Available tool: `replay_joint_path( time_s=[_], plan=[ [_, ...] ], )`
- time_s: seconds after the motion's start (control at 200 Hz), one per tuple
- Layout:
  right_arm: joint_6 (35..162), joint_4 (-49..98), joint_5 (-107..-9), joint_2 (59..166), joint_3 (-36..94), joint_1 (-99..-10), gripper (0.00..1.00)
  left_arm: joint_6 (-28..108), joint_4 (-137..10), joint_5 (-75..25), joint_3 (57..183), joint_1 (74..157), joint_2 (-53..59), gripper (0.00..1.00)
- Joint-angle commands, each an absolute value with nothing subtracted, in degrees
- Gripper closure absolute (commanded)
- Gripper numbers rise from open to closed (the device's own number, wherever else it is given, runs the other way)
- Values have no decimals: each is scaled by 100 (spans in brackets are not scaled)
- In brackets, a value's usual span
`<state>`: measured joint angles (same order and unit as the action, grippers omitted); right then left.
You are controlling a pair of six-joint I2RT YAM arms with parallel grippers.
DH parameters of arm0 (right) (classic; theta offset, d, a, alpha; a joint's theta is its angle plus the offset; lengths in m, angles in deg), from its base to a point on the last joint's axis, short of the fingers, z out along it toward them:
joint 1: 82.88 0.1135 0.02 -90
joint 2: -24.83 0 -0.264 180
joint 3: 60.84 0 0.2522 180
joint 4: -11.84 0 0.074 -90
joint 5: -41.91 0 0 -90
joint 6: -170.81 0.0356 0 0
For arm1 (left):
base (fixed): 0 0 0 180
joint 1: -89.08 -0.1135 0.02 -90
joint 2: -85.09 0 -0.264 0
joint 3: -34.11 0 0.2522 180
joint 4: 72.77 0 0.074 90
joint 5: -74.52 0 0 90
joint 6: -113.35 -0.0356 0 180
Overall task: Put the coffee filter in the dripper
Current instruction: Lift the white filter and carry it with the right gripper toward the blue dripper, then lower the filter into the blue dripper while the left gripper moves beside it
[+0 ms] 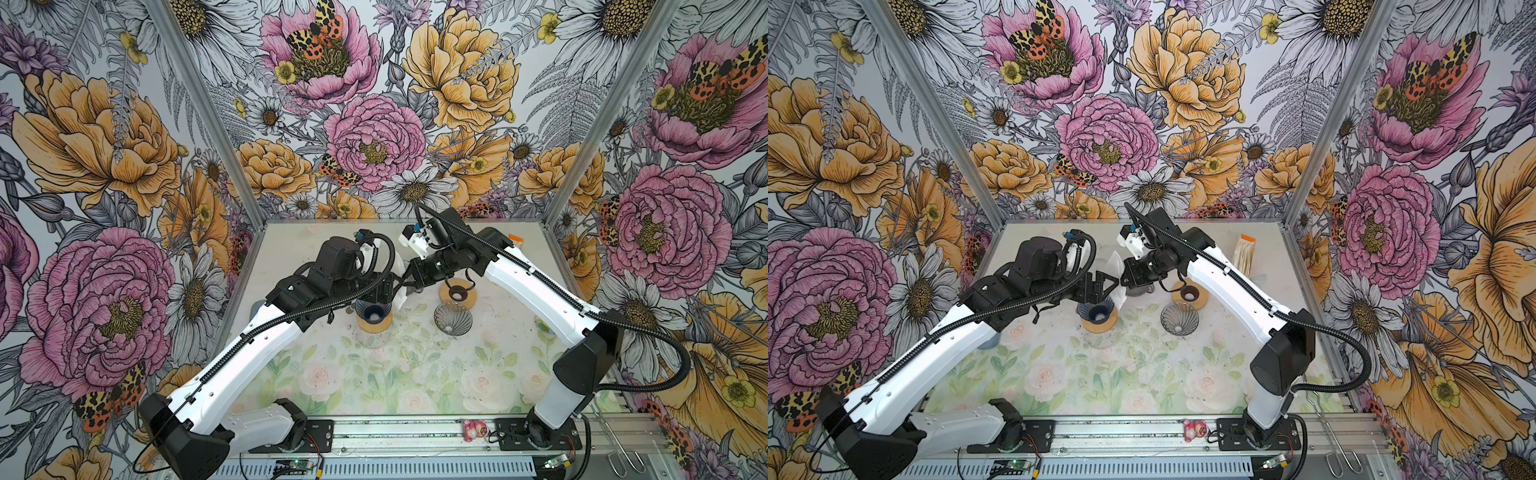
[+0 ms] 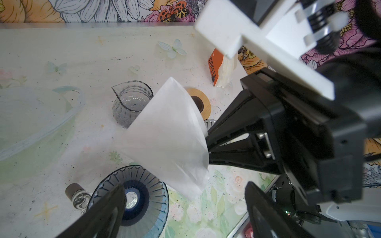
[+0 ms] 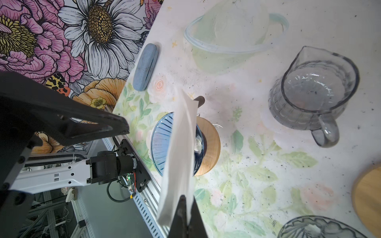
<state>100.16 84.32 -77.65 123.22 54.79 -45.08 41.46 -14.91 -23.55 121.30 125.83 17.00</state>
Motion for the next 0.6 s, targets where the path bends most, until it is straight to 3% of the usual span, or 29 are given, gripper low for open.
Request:
replay_joint_path(
  time_s=[0.0, 0.595],
  plan=[
    [10113, 8458, -7990, 12294, 5630, -4448, 100, 4234, -1376, -2195, 12281, 12591, 1544, 9],
    [9979, 8607, -7998, 12128, 5302, -4408, 100, 4421, -1247, -2147, 12408, 12445, 1214, 14]
  ],
)
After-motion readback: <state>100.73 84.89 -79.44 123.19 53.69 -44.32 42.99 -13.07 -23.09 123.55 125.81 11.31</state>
